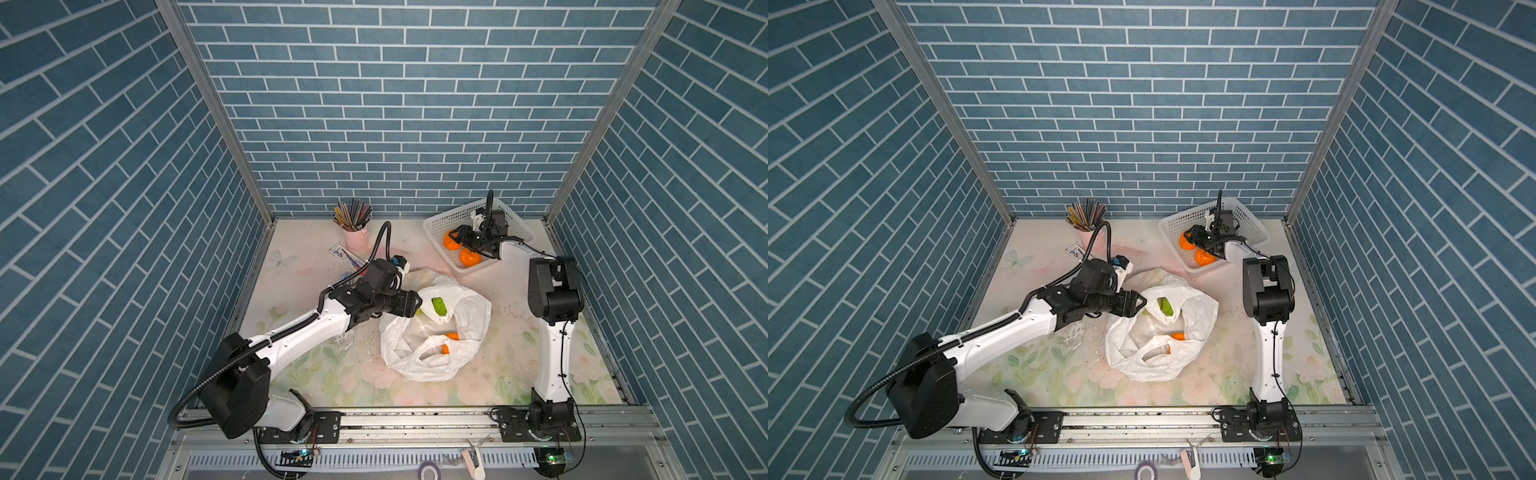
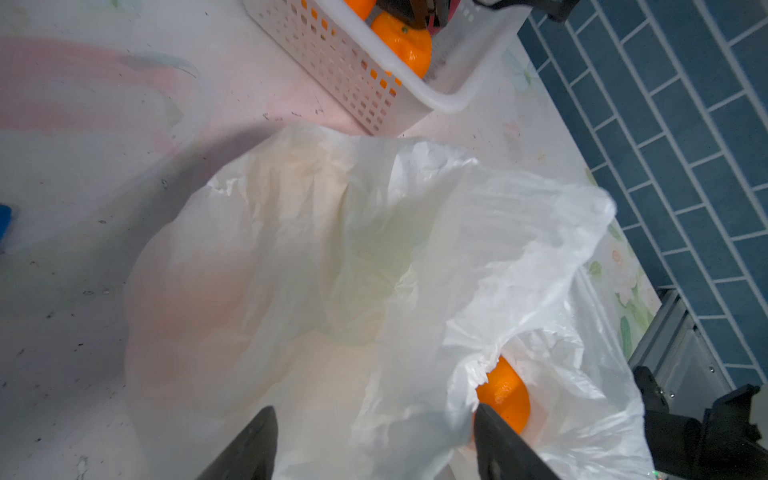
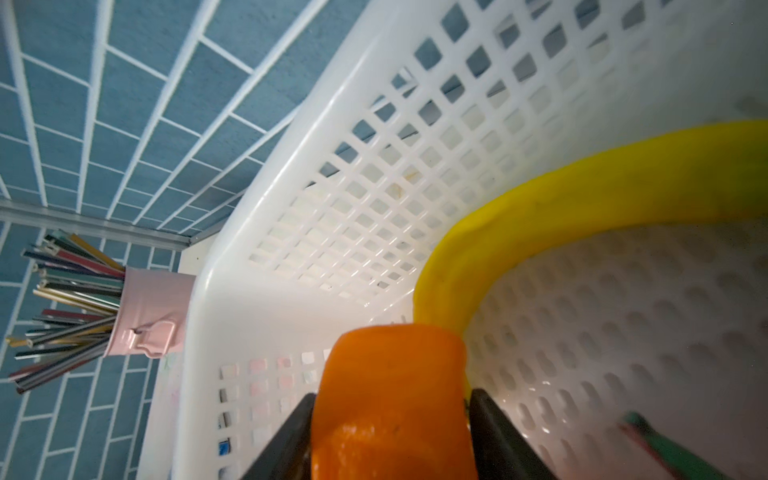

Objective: Untie the knot of the plastic bag and take out the fruit
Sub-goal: Place the fruit in the basket.

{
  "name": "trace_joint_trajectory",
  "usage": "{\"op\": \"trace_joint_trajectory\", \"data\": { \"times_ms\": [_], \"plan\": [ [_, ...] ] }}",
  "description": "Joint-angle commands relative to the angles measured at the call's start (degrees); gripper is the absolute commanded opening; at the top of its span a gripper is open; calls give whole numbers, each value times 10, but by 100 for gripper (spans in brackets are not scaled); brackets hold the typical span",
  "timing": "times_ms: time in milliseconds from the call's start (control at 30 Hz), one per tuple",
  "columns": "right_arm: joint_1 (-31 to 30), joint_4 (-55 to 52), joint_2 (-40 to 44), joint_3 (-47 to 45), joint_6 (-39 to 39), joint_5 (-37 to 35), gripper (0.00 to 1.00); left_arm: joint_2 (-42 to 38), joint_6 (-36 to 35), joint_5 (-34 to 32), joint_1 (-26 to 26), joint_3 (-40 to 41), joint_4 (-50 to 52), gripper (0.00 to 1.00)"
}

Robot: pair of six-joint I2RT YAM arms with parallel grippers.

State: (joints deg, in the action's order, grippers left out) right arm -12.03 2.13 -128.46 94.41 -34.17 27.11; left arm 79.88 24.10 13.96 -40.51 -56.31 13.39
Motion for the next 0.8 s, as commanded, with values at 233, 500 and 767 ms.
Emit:
{"op": "trace_joint_trajectory", "data": {
  "times_ms": [233, 500, 767],
  "plan": [
    [-6, -70, 129, -43, 43, -77, 78, -43, 5, -12, 11, 4, 30, 83],
    [-26, -85, 367, -197, 68, -98, 78, -21, -8, 26, 10, 11, 21, 85],
    [-130, -157, 597, -347, 50, -158, 72, 13, -15, 55, 10, 3, -3, 83]
  ]
}}
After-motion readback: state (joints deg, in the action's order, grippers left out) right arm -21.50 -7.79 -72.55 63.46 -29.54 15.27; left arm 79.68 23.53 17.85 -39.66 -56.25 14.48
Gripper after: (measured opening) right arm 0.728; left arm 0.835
